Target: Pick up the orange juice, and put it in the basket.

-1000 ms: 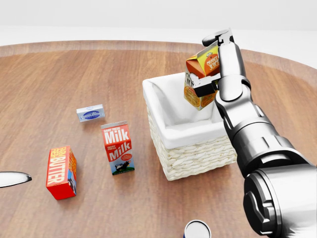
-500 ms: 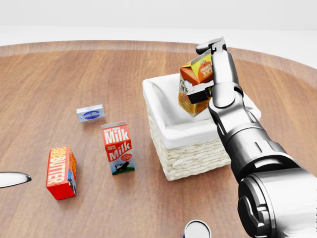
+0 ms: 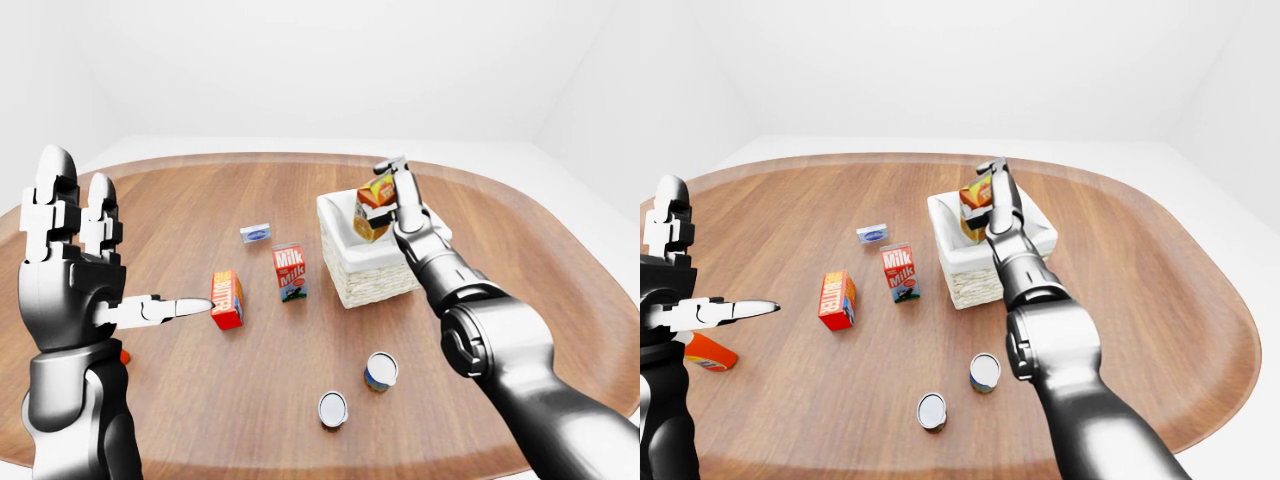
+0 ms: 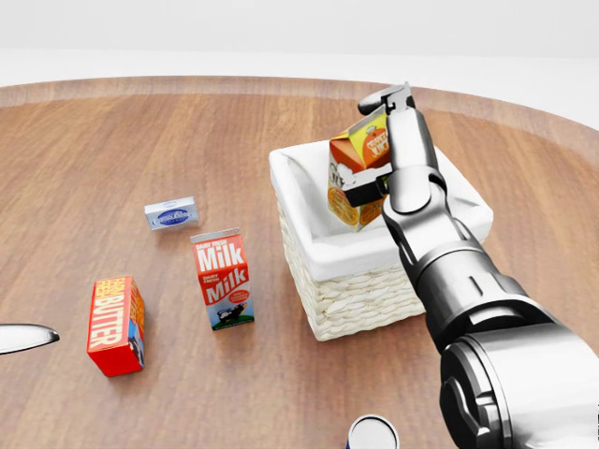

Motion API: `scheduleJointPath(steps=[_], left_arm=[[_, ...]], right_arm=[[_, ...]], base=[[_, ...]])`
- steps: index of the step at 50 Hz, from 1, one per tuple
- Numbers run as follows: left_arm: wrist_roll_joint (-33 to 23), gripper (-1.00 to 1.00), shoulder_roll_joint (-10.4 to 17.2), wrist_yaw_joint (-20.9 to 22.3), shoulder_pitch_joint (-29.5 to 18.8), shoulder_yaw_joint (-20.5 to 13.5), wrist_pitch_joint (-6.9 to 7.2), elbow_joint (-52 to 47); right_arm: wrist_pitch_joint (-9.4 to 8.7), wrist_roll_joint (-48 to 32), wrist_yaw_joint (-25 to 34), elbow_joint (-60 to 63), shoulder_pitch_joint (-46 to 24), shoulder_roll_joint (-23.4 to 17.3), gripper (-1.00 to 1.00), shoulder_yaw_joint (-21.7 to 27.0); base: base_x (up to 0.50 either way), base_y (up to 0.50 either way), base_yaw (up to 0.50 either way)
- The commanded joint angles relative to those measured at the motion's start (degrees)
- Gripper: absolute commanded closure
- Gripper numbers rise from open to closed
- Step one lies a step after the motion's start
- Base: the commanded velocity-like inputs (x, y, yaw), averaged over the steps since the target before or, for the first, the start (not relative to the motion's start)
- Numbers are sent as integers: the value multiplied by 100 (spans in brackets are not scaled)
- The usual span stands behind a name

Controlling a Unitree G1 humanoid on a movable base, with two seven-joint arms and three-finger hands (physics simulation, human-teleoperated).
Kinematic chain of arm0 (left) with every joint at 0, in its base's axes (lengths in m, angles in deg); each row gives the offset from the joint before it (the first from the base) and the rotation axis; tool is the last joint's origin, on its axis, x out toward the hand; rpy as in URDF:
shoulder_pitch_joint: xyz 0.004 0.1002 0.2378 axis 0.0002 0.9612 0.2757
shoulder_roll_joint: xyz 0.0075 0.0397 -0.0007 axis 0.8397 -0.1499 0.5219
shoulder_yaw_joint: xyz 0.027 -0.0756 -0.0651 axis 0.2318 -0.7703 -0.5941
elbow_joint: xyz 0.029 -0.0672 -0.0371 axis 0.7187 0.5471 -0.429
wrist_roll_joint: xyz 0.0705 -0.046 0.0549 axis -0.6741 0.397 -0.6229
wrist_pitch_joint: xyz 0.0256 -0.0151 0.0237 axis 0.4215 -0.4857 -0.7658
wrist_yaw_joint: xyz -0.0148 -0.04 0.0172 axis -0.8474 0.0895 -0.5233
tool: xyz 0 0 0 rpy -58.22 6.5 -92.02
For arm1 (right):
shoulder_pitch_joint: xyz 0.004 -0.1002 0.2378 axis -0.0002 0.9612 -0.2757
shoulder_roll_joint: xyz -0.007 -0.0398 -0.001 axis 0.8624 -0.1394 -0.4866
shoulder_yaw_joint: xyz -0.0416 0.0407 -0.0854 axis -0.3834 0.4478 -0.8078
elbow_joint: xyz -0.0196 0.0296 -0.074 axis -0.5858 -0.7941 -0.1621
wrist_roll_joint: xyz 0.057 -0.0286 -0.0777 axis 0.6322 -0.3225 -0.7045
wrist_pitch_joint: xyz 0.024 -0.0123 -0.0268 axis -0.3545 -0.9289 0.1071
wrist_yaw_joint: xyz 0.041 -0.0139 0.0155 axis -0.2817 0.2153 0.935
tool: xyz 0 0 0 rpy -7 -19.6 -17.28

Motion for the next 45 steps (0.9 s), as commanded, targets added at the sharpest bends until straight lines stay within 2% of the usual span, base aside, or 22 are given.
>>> scheduleJointPath(steps=[1,45], left_arm=[[5,-100,2,-3,1,-1,0,2],[6,-100,2,-4,1,-1,0,2]], right_arm=[[0,-206,-104,89,-32,66,100,51],[0,-338,-221,56,129,256,100,135]], base=[[0,0,0],[0,0,0]])
